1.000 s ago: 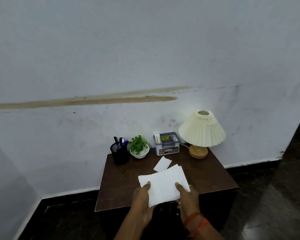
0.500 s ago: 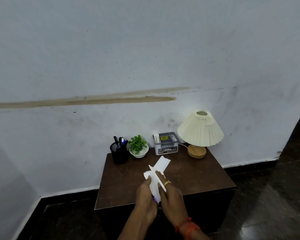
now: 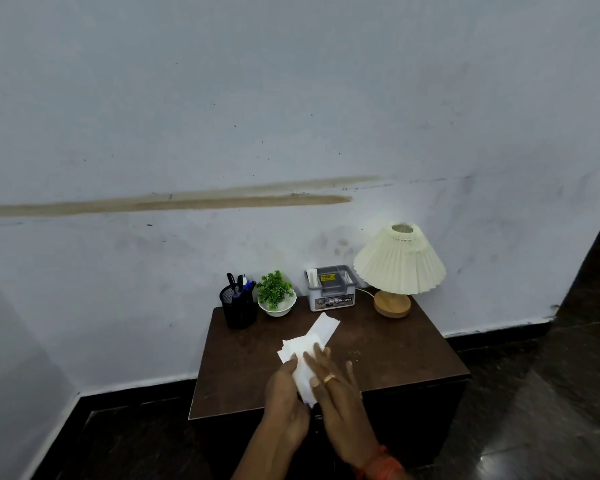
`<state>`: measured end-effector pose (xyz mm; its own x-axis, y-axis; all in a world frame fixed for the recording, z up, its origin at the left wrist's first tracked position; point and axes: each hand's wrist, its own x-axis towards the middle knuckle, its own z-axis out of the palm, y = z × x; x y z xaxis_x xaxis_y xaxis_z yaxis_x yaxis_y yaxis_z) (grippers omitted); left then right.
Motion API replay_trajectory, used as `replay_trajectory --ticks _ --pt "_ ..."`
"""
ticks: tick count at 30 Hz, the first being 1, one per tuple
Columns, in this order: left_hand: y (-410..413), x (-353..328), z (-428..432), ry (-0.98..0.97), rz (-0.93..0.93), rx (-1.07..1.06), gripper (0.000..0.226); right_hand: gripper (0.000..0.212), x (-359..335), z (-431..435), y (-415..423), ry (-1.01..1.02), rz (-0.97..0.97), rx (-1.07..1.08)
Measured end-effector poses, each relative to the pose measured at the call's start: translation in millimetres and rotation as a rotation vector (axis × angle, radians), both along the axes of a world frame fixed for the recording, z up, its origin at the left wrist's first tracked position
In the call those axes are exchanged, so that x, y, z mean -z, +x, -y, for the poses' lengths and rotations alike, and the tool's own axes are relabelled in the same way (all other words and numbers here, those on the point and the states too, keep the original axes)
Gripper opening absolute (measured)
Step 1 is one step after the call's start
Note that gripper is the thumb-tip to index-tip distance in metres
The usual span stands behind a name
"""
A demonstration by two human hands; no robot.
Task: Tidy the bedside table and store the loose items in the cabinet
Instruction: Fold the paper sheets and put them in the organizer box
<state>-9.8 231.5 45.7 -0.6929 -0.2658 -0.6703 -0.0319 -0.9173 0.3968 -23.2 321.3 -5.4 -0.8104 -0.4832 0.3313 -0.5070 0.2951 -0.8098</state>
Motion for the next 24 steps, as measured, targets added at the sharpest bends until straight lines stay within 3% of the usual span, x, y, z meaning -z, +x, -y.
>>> replay_trajectory --ticks 2,5,8,10,13,19,22,24 --pt "8.6 -7.7 -2.1 -0.021 -0.106 0.084 0.046 0.038 -3.0 -3.3 -4.9 -0.317 0.258 0.145" --pt "10.5 6.1 2.8 -0.103 -0.178 0.041 0.041 0.029 -6.9 -4.5 -18.7 -0.693 0.783 0.230" --pt "11.2 1.9 -3.8 -0.167 -0.136 0.069 0.036 0.023 -15.2 -3.0 -15.1 -0.875 1.119 0.103" --pt "11.8 3.0 -6.7 -0.143 -0.185 0.086 0.031 0.032 -16.6 -0.8 -9.1 -0.916 1.206 0.017" --pt "13.0 4.2 -10.0 -0.122 -0.185 0.097 0.035 0.039 -11.2 6.2 -8.8 -0.967 1.213 0.018" --pt "11.6 -1.0 -9.6 -0.150 -0.138 0.114 0.031 0.027 0.8 19.2 -13.2 -0.897 1.099 0.253" --pt "13.1 -2.7 -10.5 -0.188 -0.146 0.082 0.026 0.023 4.6 18.8 -11.4 -0.651 0.876 0.294" --pt "12.9 1.0 -9.4 -0.235 -0.124 0.038 0.029 0.023 6.0 13.5 -7.9 -0.447 0.598 0.249"
